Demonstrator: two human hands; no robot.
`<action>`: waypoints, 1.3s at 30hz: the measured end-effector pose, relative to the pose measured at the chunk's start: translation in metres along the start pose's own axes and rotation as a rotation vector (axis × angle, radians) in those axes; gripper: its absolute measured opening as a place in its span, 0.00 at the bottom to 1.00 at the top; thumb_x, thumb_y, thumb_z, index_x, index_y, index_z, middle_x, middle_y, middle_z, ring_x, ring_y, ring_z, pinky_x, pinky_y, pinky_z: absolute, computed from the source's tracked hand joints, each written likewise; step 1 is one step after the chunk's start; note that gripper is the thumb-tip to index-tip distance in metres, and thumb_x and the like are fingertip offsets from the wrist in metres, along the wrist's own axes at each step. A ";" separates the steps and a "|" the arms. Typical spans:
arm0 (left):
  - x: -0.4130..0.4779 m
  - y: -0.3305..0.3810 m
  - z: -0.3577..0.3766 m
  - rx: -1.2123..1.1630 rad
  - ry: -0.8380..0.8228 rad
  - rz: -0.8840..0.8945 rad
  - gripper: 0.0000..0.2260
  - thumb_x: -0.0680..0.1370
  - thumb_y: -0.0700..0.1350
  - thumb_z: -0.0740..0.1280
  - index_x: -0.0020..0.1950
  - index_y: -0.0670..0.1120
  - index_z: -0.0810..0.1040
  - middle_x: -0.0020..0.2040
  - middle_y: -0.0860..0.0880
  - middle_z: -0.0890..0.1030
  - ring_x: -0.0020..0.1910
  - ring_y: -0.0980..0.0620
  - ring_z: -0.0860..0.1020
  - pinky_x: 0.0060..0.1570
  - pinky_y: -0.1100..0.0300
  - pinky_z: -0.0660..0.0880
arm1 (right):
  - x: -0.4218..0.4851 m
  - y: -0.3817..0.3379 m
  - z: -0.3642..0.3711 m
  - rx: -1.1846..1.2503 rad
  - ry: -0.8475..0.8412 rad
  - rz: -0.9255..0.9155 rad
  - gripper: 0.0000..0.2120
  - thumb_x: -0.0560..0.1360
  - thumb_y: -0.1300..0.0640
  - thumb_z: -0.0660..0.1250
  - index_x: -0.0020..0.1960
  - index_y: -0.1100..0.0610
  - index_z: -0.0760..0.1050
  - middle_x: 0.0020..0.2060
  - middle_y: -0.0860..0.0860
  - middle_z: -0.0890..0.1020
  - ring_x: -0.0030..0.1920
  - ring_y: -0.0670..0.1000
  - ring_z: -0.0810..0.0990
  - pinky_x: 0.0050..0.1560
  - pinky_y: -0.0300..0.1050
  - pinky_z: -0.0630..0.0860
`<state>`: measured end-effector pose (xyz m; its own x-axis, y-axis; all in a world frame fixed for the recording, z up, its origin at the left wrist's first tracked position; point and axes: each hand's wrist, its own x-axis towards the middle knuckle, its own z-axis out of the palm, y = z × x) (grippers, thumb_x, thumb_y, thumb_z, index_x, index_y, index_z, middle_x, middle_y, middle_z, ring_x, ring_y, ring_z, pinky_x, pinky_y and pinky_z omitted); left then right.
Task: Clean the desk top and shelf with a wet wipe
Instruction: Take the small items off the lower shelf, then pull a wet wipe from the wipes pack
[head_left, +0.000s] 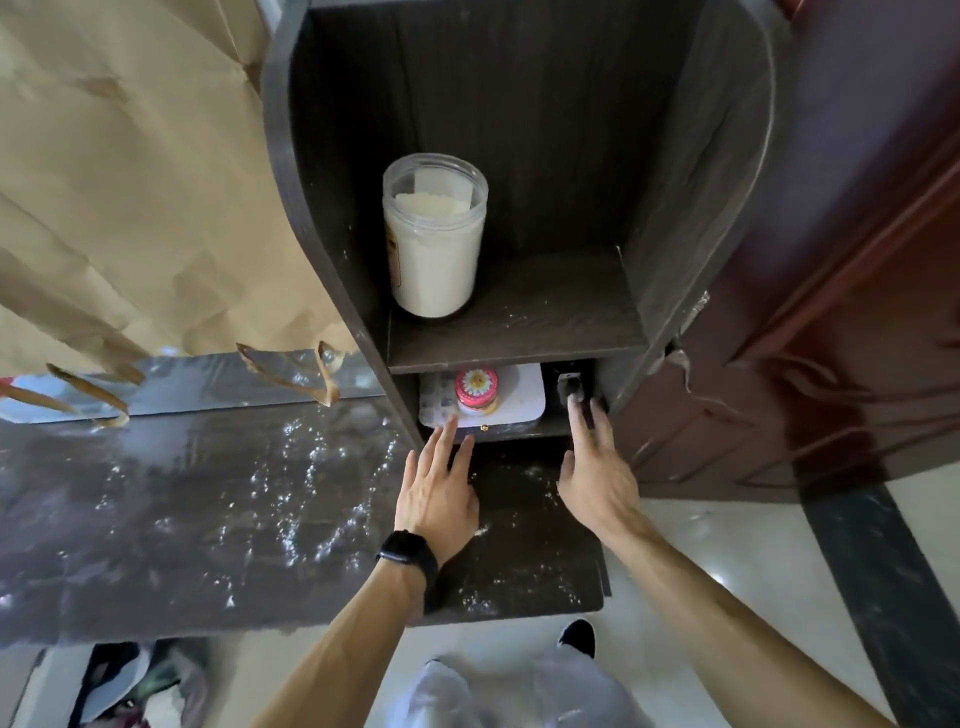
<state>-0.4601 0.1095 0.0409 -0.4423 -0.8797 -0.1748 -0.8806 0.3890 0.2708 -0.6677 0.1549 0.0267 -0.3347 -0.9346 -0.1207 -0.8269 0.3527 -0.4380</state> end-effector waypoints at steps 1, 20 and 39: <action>-0.004 -0.001 0.002 -0.035 0.035 0.013 0.29 0.77 0.44 0.63 0.78 0.48 0.61 0.81 0.46 0.52 0.79 0.45 0.53 0.76 0.46 0.55 | -0.015 0.002 -0.003 0.026 0.015 0.013 0.39 0.79 0.59 0.62 0.81 0.45 0.42 0.80 0.53 0.54 0.58 0.56 0.81 0.48 0.49 0.81; -0.182 0.179 0.045 0.155 -0.382 1.254 0.26 0.81 0.53 0.57 0.79 0.53 0.57 0.79 0.52 0.60 0.78 0.50 0.56 0.75 0.47 0.55 | -0.478 -0.014 -0.001 0.087 0.724 1.081 0.16 0.80 0.54 0.66 0.67 0.52 0.78 0.66 0.53 0.78 0.66 0.59 0.74 0.67 0.49 0.67; -0.615 0.423 0.155 0.068 -0.520 1.738 0.25 0.77 0.51 0.65 0.74 0.48 0.69 0.71 0.46 0.72 0.68 0.45 0.71 0.68 0.48 0.69 | -0.924 0.025 0.029 -0.082 0.965 1.616 0.21 0.78 0.47 0.55 0.61 0.53 0.81 0.58 0.52 0.84 0.63 0.58 0.79 0.67 0.51 0.72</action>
<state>-0.5874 0.8577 0.1159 -0.7544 0.6563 -0.0153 0.5923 0.6906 0.4150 -0.3664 1.0259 0.1016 -0.7905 0.5884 0.1699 0.4950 0.7772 -0.3885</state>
